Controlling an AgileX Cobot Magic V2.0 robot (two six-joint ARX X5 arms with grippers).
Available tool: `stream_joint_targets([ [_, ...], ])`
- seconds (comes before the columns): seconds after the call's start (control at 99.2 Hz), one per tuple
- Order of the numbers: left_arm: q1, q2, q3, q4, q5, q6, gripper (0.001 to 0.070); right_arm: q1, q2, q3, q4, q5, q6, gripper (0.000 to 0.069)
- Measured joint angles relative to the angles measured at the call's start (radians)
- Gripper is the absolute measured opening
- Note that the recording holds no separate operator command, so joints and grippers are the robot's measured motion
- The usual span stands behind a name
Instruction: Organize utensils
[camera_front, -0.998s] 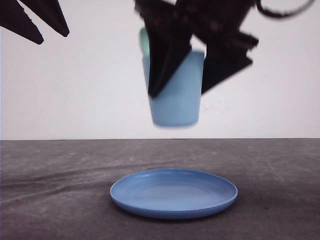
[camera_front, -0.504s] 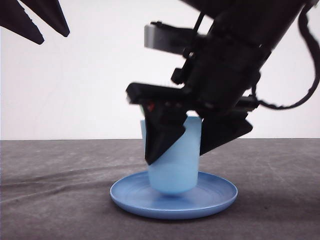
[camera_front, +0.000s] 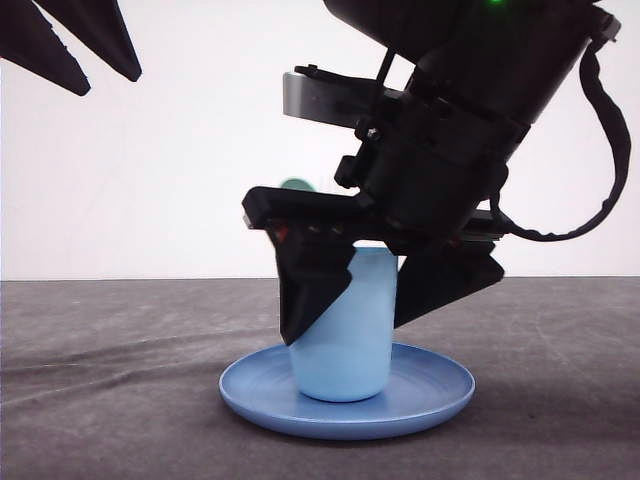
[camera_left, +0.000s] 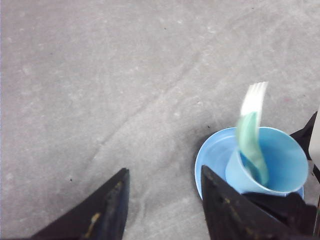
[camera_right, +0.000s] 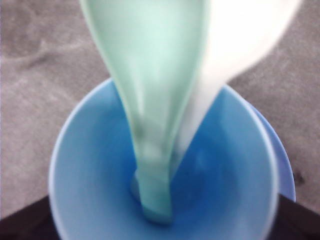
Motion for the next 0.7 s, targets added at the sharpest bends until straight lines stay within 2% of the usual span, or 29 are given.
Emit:
stream_joint_targets([
  [0.111,0.000,0.000,0.000,0.000,0.000,0.000,0.0266,0.000,0.000,0.000,-0.014,-0.023,0.000,0.0586],
  [0.383,0.000,0.000,0.000,0.000,0.000,0.000,0.0266,0.003,-0.124,0.029,-0.196,-0.078,0.000,0.0594],
  [0.585,0.000,0.000,0.000,0.001,0.000,0.000,0.0266,0.006,-0.311,0.081,-0.308,-0.073,0.000,0.0594],
  [0.696,0.000,0.001,0.000,0.002,0.000,0.000,0.0266,0.003,-0.410,0.124,-0.325,-0.012,-0.001,0.0594],
])
